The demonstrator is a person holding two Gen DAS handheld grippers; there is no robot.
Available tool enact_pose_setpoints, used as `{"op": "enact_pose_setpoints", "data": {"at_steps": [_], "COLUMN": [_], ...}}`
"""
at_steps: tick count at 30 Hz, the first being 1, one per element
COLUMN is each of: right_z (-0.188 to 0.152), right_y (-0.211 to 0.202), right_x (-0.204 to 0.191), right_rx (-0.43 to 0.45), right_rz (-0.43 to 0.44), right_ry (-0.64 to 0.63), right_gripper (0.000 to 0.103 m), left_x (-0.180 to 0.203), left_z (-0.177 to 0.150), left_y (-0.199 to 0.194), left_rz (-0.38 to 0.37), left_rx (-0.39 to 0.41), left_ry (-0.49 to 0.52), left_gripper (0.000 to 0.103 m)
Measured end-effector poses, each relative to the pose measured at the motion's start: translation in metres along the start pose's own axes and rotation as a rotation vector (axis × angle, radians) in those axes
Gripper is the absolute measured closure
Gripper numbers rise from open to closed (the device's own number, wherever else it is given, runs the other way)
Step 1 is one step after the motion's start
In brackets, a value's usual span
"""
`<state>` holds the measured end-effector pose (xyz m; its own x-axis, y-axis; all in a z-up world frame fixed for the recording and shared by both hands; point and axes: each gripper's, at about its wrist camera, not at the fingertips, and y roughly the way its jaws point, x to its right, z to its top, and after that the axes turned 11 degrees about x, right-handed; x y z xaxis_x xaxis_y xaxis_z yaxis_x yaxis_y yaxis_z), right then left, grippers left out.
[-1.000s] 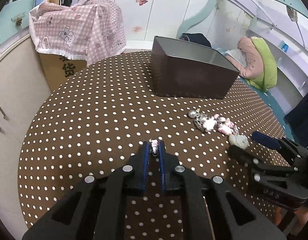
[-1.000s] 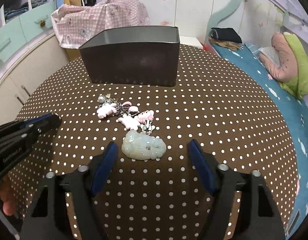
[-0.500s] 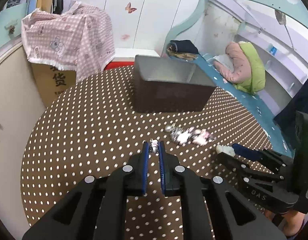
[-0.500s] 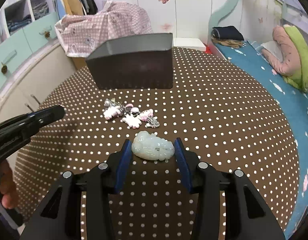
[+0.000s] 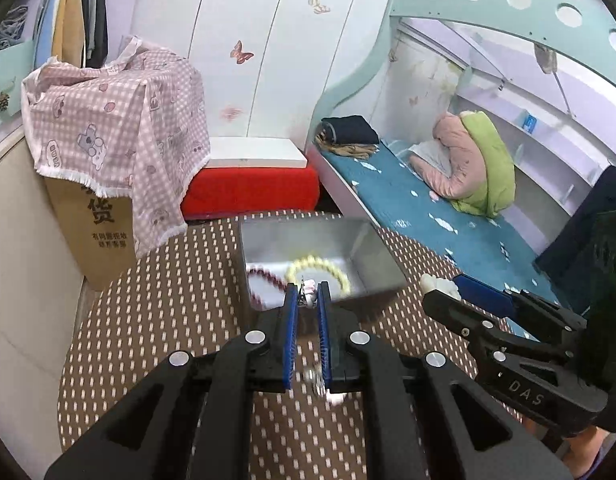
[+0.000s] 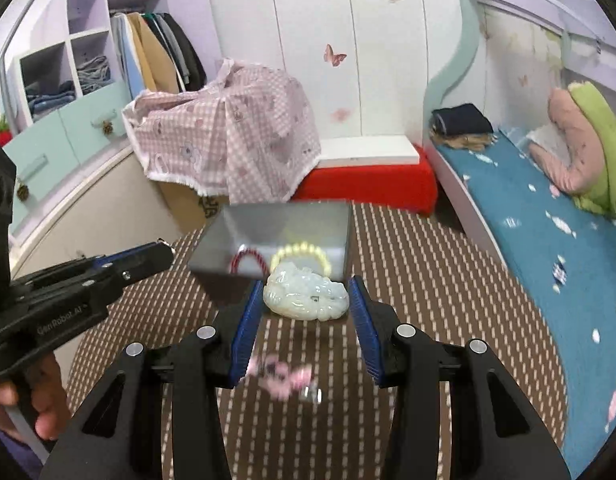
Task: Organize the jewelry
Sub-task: 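Lower the jade pendant into the box with the right tool while the left releases its charm, then return both tools from the box to the charms on the table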
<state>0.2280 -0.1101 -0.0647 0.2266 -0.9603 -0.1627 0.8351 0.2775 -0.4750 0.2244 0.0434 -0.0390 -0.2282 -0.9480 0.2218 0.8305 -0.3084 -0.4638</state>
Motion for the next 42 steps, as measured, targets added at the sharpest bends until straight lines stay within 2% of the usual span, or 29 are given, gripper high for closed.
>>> {"op": "enact_pose_setpoints", "data": {"at_steps": [7, 15, 16, 17, 19, 25, 30, 33, 36, 38, 42], "right_z": [0.02, 0.018, 0.017, 0.016, 0.014, 0.013, 0.012, 0.012, 0.013, 0.015, 0.015], "right_y": [0.051, 0.079, 0.082, 0.083, 0.086, 0.088, 0.086, 0.079, 0.067, 0.05, 0.02], "right_x": [-0.004, -0.004, -0.003, -0.003, -0.001, -0.003, -0.004, -0.004, -0.003, -0.002, 0.003], "right_rx": [-0.026, -0.062, -0.065, -0.068, -0.073, -0.079, -0.079, -0.07, -0.053, -0.023, 0.017], "right_rz": [0.006, -0.001, -0.003, -0.006, -0.01, -0.008, -0.014, -0.021, -0.029, -0.034, -0.049], "right_ry": [-0.017, -0.028, -0.029, -0.03, -0.027, -0.029, -0.035, -0.037, -0.042, -0.044, -0.045], "right_gripper": [0.059, 0.059, 0.059, 0.059, 0.059, 0.059, 0.058, 0.058, 0.055, 0.047, 0.045], "left_x": [-0.011, -0.017, -0.017, -0.019, -0.021, -0.021, -0.022, -0.024, -0.022, -0.021, -0.021], "left_z": [0.008, 0.0, -0.001, -0.001, -0.001, 0.0, 0.001, 0.001, 0.003, 0.004, 0.001], "left_y": [0.049, 0.067, 0.067, 0.066, 0.066, 0.062, 0.056, 0.049, 0.035, 0.022, 0.0], "left_rz": [0.014, 0.028, 0.031, 0.036, 0.05, 0.041, 0.02, 0.011, 0.015, 0.004, -0.001], "left_rx": [-0.057, -0.087, -0.086, -0.084, -0.074, -0.073, -0.073, -0.06, -0.032, -0.006, 0.027], "left_ry": [-0.011, -0.014, -0.017, -0.02, -0.023, -0.039, -0.07, -0.084, -0.094, -0.108, -0.126], "left_gripper": [0.094, 0.093, 0.091, 0.079, 0.071, 0.071, 0.067, 0.06, 0.044, 0.035, 0.033]}}
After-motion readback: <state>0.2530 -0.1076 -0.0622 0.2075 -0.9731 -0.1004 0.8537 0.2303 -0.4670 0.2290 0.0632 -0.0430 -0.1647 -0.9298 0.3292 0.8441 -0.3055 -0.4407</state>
